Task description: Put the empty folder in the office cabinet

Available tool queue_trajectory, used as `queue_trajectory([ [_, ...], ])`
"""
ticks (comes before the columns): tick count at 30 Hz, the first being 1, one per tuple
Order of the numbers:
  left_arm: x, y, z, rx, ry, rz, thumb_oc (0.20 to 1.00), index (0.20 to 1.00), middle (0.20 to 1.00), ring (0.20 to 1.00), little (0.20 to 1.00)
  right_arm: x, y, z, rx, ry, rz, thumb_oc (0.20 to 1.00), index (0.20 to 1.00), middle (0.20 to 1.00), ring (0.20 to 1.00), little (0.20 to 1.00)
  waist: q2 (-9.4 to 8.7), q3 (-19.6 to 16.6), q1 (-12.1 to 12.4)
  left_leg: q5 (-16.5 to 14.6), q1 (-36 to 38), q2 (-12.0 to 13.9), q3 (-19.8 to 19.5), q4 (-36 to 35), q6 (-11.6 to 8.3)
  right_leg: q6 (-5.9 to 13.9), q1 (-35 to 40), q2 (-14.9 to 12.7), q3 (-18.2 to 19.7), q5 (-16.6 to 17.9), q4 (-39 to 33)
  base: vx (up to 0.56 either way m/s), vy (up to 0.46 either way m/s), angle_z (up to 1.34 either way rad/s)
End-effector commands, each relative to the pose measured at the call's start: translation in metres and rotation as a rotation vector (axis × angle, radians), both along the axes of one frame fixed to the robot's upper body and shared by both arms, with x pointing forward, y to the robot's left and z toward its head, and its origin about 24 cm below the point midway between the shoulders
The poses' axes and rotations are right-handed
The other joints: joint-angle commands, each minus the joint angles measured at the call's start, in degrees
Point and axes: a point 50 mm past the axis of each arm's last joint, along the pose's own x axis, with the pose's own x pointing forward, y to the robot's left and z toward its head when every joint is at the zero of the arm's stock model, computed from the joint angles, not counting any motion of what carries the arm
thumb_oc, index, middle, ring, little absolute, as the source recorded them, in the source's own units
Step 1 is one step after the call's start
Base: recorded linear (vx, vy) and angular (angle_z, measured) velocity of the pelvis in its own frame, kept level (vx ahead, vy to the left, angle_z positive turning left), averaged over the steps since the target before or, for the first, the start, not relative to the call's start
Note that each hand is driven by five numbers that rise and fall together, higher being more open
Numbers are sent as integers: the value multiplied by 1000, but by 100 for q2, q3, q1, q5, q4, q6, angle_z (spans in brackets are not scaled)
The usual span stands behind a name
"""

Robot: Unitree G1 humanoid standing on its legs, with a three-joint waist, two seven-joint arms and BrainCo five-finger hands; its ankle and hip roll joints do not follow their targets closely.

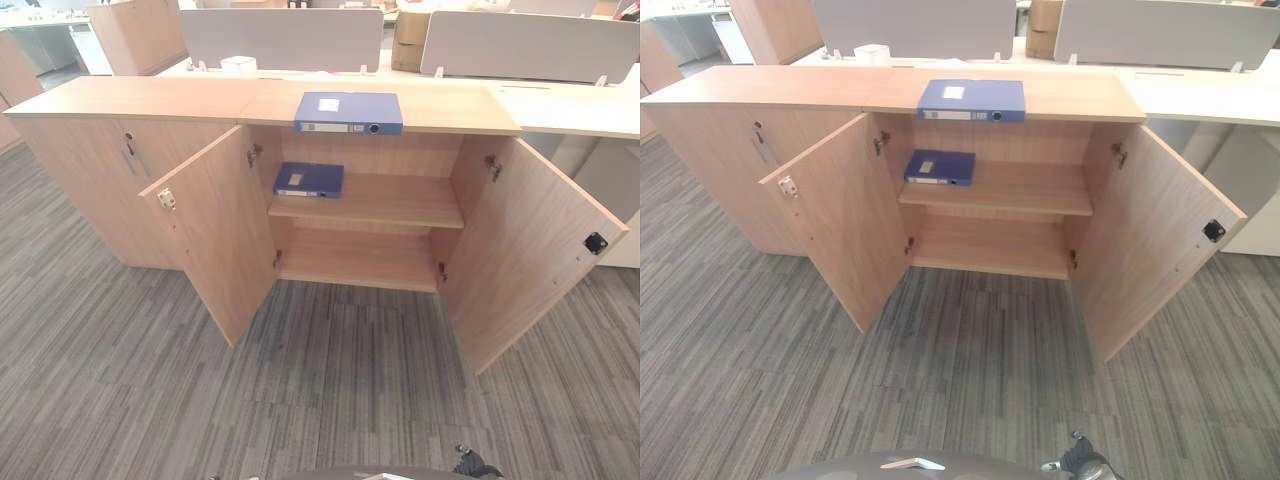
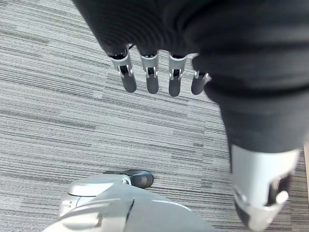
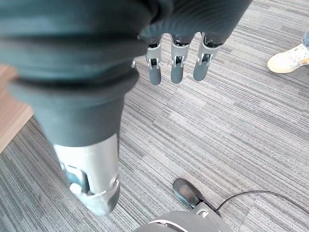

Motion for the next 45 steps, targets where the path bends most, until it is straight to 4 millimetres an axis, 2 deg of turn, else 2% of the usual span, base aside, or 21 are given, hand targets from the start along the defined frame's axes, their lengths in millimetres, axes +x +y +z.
queue_trajectory([
  [1,6,0,0,21,-1,-42,1000,1000,1000,1000,1000,14,-9,4,-36,-13,14,1000,1000,1000,1000,1000,-128,-93,-73,-391,-62,110,-230,-77,-329,500,-83,-279,-50,49,-168,0,0,0],
  [30,-4,-7,-2,-14,41,-55,1000,1000,1000,1000,1000,13,-6,3,-22,17,40,1000,1000,1000,1000,1000,-94,-55,-101,-432,11,154,-199,-77,-335,463,-43,-218,5,-10,-168,6,-4,0],
  [39,0,-5,-1,-8,32,-65,1000,1000,1000,1000,1000,16,-8,4,-25,13,44,1000,1000,1000,1000,1000,-92,-5,-108,-427,16,176,-231,-77,-347,439,-30,-193,-22,-37,-168,21,-23,0],
  [40,8,-2,0,1,11,-83,1000,1000,1000,1000,1000,24,-15,7,-45,-8,37,1000,1000,1000,1000,1000,-88,107,-106,-414,16,236,-261,-77,-374,395,-42,-151,-107,-61,-168,110,-133,2],
  [45,12,0,1,6,0,-88,1000,1000,1000,1000,1000,28,-19,9,-57,-20,30,1000,1000,1000,1000,1000,-88,168,-101,-481,-5,269,-253,49,-384,366,-37,-145,-139,-105,-125,77,-73,8],
])
